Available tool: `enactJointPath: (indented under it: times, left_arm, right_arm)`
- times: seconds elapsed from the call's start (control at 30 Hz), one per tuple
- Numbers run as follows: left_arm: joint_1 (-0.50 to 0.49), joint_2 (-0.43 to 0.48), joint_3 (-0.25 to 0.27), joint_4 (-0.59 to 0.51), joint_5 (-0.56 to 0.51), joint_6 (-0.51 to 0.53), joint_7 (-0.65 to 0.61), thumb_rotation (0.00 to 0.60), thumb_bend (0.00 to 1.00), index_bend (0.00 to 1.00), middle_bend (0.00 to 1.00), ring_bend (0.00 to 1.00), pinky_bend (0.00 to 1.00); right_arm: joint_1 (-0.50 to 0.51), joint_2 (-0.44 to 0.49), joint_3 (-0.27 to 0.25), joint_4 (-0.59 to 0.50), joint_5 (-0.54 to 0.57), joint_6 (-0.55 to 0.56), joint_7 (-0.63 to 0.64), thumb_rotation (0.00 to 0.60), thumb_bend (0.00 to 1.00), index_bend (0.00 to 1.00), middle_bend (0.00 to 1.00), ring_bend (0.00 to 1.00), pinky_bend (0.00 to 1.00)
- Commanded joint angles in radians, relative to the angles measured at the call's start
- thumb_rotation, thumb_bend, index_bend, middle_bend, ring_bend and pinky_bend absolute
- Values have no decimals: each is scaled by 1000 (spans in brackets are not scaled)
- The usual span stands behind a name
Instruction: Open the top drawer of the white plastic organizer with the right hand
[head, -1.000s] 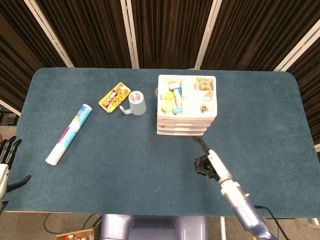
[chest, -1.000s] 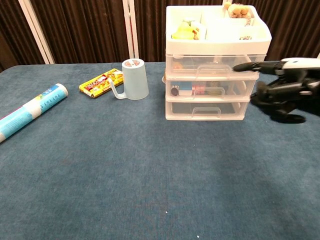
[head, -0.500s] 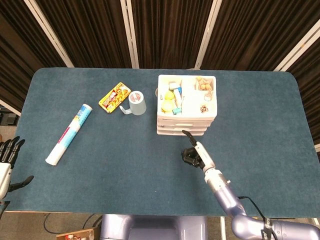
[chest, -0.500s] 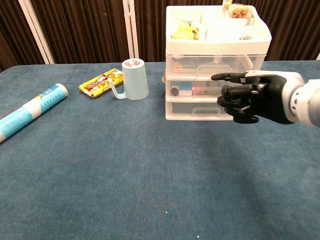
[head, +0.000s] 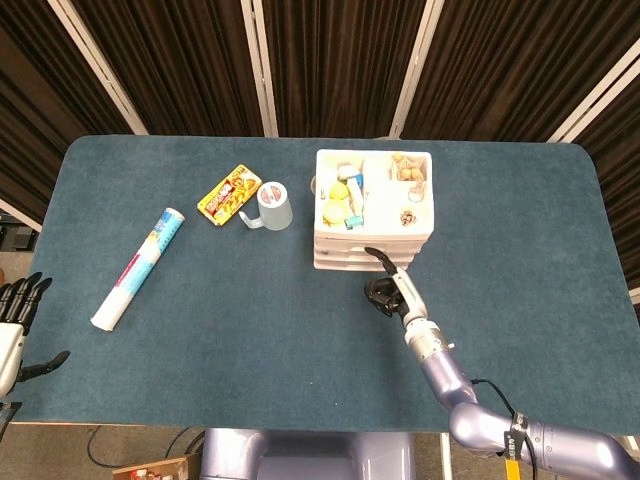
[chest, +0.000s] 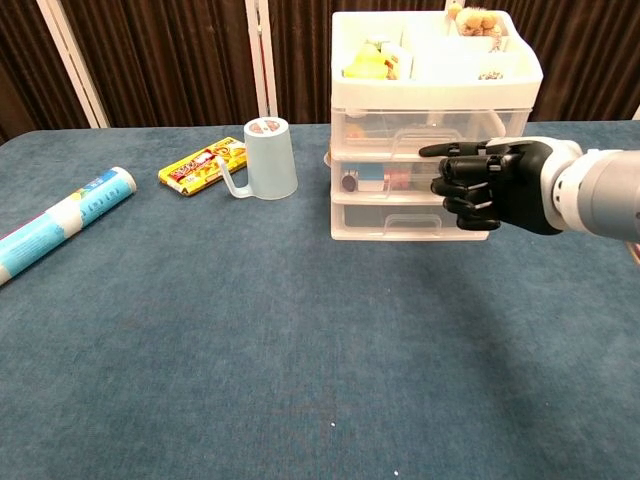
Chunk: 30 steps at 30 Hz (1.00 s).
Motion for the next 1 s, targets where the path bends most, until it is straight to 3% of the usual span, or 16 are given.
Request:
enactJointPath:
  times: [0.03,0.67,1.0]
  left_arm:
    - [-2,0,2,-3,1,-4,2,600,0,0,0,0,48]
    - [-3,3,3,-4,-1,-5,-5,600,0,0,0,0,48]
    - [-4,3,2,-5,-3,-6,-2,600,0,0,0,0,49]
  right_arm:
    - [-3,1,16,-8,6,-14,18,600,819,0,873,830,947]
    - [35,-13,77,10,119,-88,72,600,820,18,873,829,946]
    - [5,20,72,-53,97,-120,98,600,820,37,873,829,946]
